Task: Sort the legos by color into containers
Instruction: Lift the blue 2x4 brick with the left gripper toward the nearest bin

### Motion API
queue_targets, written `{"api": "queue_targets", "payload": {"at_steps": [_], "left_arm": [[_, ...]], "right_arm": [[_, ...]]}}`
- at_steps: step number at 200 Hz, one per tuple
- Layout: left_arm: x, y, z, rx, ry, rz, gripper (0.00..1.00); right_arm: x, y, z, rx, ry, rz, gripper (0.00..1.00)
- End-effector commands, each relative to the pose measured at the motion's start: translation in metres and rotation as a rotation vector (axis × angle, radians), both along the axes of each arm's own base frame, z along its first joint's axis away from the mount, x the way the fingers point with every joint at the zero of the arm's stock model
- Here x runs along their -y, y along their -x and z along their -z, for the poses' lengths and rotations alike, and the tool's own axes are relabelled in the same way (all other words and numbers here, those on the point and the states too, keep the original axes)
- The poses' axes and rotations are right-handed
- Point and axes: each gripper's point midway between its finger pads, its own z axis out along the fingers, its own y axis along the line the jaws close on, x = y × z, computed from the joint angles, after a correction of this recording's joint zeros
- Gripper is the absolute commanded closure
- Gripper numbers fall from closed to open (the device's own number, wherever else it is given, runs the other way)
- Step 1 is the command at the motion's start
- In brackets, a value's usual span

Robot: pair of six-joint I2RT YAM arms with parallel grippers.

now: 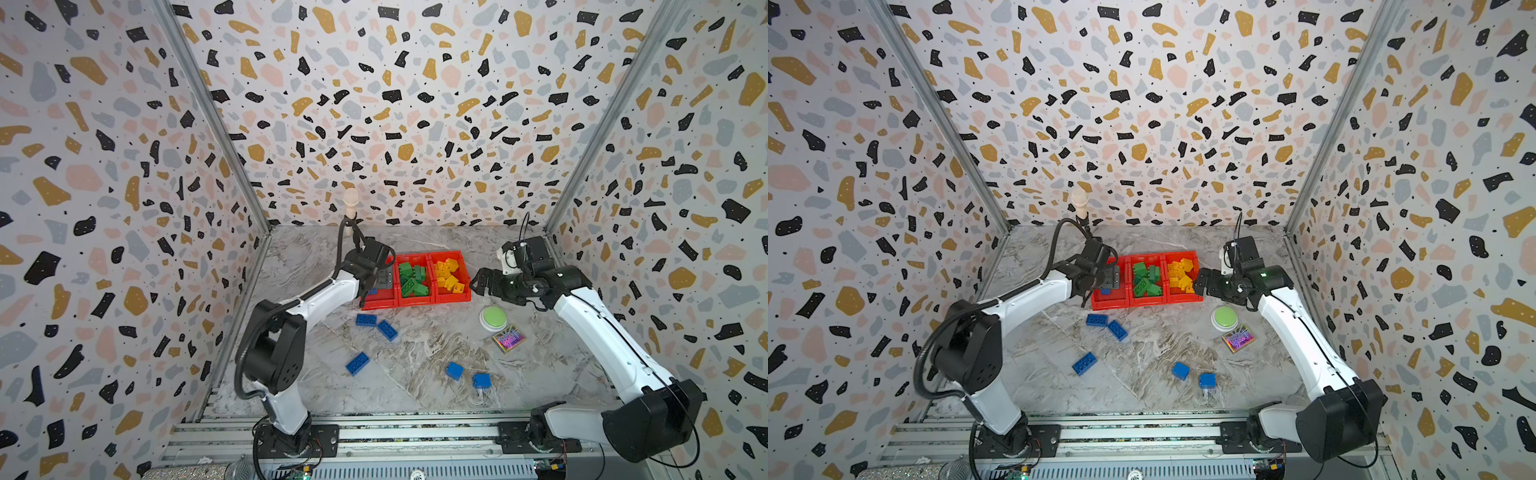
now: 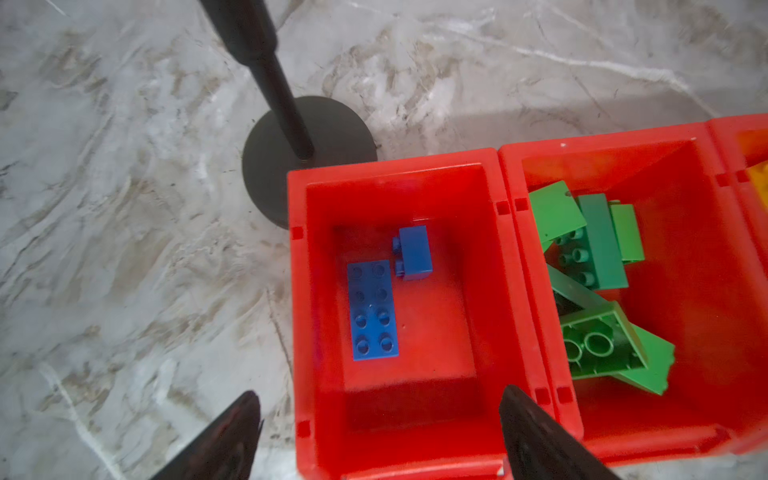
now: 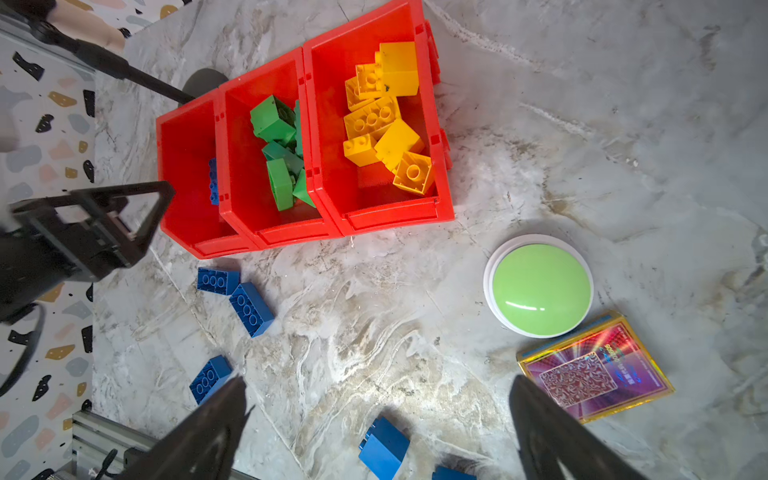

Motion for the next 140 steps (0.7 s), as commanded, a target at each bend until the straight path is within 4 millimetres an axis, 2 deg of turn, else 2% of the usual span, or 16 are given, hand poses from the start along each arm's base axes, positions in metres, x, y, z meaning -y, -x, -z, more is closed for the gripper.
{"api": "queue_targets", "payload": {"at_steps": [1, 28, 61, 98, 140], "left_arm": [[-0.016, 0.025, -0.008, 0.017, 0.036, -0.041, 0.10], [-0.033, 0.063, 0.010, -0.009, 0.065, -0.057, 0.11], [-0.033, 0.092, 0.035, -0.040, 0.112, -0.032, 0.11], [-0.029, 0.095, 0.059, -0.062, 0.124, -0.030, 0.10], [-0.024, 0.086, 0.081, -0.092, 0.087, -0.010, 0.09]], "right_arm": [[-0.005, -0.003, 0.000, 0.001, -0.009, -0.035, 0.01], [-0.012, -0.007, 0.005, -0.010, -0.024, -0.067, 0.01], [-0.019, -0.009, 0.006, -0.012, -0.037, -0.097, 0.01], [-0.020, -0.007, 0.009, -0.019, -0.032, -0.104, 0.01], [-0.015, -0.003, 0.009, -0.017, -0.017, -0.090, 0.01]]}}
